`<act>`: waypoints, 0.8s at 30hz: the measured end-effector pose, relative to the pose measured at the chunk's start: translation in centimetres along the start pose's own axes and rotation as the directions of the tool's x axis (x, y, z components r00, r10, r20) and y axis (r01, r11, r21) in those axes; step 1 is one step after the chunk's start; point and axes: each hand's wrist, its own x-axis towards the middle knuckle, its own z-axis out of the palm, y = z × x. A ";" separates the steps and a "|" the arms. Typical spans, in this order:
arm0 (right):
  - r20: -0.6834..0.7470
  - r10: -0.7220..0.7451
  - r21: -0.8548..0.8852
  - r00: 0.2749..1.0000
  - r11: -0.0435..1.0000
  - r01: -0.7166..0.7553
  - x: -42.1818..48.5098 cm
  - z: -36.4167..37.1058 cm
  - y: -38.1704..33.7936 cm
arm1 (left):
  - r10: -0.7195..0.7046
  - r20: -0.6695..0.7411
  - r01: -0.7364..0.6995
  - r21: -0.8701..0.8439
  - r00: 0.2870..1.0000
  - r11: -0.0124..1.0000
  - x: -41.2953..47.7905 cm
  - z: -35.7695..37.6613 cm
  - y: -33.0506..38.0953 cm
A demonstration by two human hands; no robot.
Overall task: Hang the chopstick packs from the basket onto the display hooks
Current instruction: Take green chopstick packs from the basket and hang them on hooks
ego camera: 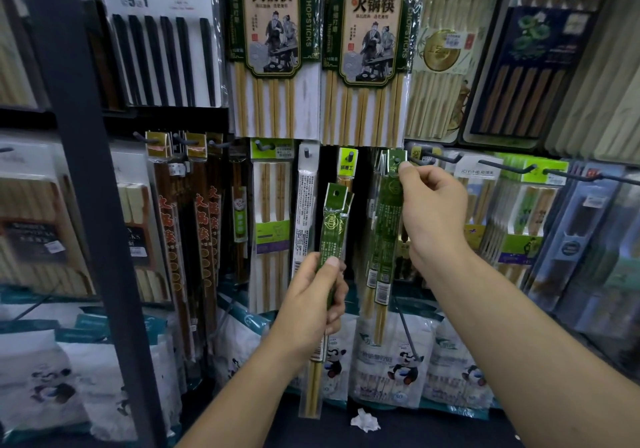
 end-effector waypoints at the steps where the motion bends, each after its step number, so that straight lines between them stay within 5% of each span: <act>1: -0.006 0.004 -0.002 1.000 1.000 -0.004 0.1 0.0 0.0 | -0.017 0.001 0.017 0.018 1.000 1.000 -0.1 0.1 0.1; 9: -0.018 0.033 -0.055 0.999 0.998 -0.034 0.3 0.3 0.9 | -0.032 -0.022 0.032 -0.026 0.999 0.999 -0.3 0.1 0.5; 16: -0.052 0.067 -0.071 0.996 0.995 -0.071 -0.8 -0.2 1.2 | 0.028 -0.047 -0.022 0.118 0.998 0.993 -0.5 0.4 1.1; 24: 0.248 0.164 -0.036 0.955 0.986 -0.160 -4.5 0.0 0.5 | 0.075 0.007 -0.076 0.143 0.997 0.987 -0.6 0.9 1.2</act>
